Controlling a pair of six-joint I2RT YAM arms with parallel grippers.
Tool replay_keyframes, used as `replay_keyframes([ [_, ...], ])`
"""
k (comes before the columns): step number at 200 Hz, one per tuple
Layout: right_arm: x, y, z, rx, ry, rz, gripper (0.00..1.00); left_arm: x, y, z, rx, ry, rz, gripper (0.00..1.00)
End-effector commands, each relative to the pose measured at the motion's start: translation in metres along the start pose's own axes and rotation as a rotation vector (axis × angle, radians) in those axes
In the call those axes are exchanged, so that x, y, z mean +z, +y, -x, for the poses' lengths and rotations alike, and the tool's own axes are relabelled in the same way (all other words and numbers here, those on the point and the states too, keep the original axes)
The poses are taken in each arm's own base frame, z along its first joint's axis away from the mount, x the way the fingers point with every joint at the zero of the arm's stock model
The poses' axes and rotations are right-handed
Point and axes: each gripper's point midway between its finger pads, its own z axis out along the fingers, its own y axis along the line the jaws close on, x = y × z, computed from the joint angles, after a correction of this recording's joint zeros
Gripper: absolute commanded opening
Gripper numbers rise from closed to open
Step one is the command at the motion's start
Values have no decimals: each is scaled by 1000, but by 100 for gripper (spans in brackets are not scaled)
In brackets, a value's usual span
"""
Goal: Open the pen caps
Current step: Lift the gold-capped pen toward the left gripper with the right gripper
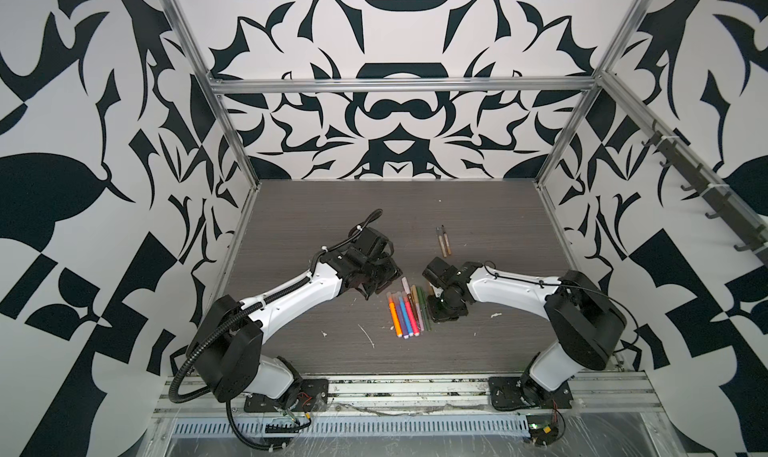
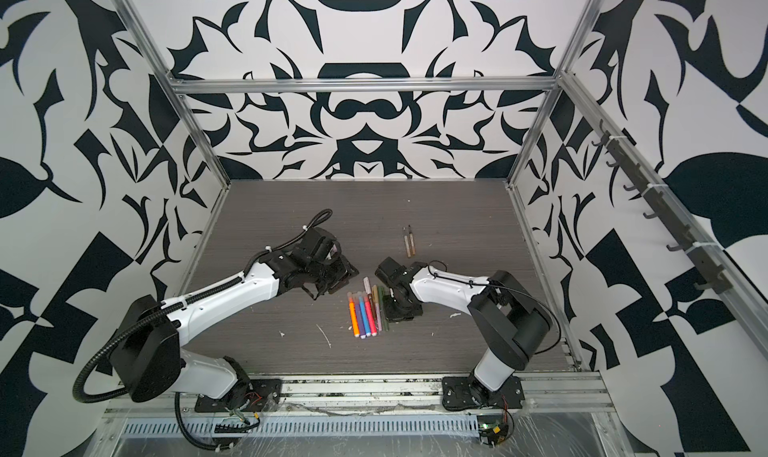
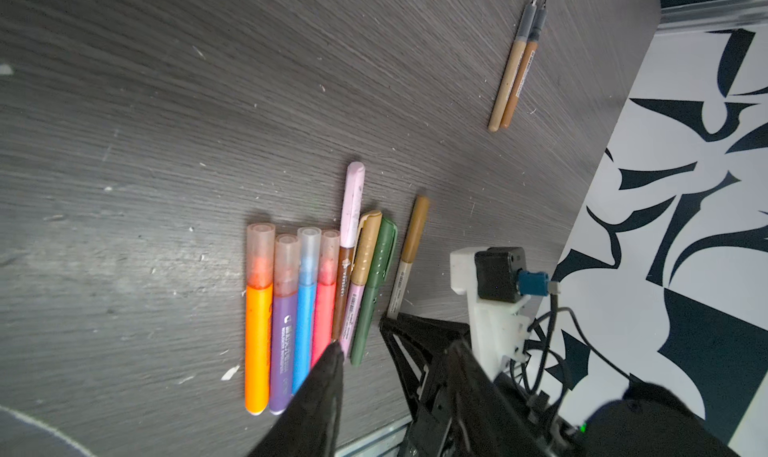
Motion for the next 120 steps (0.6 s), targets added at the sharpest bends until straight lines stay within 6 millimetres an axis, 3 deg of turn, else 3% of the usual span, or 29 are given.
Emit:
replay_keyframes([
  [1,2,-7,0,-86,17,-55,4,-16,-8,-4,28,24,-1,46],
  [28,-16,0,8,-112,-1,-44,0,-20,-2,-9,53,54,25,47],
  [56,-51,10,18,-120,-63,-14,0,-24,-6,-11,106,80,28,48],
  [92,-102,31,24,-153,-129,78,0,-32,-27,-9,228,121,14,52],
  [120,-123,46,25,-137,-152,190,0,-28,-42,-4,301,156,-21,53],
])
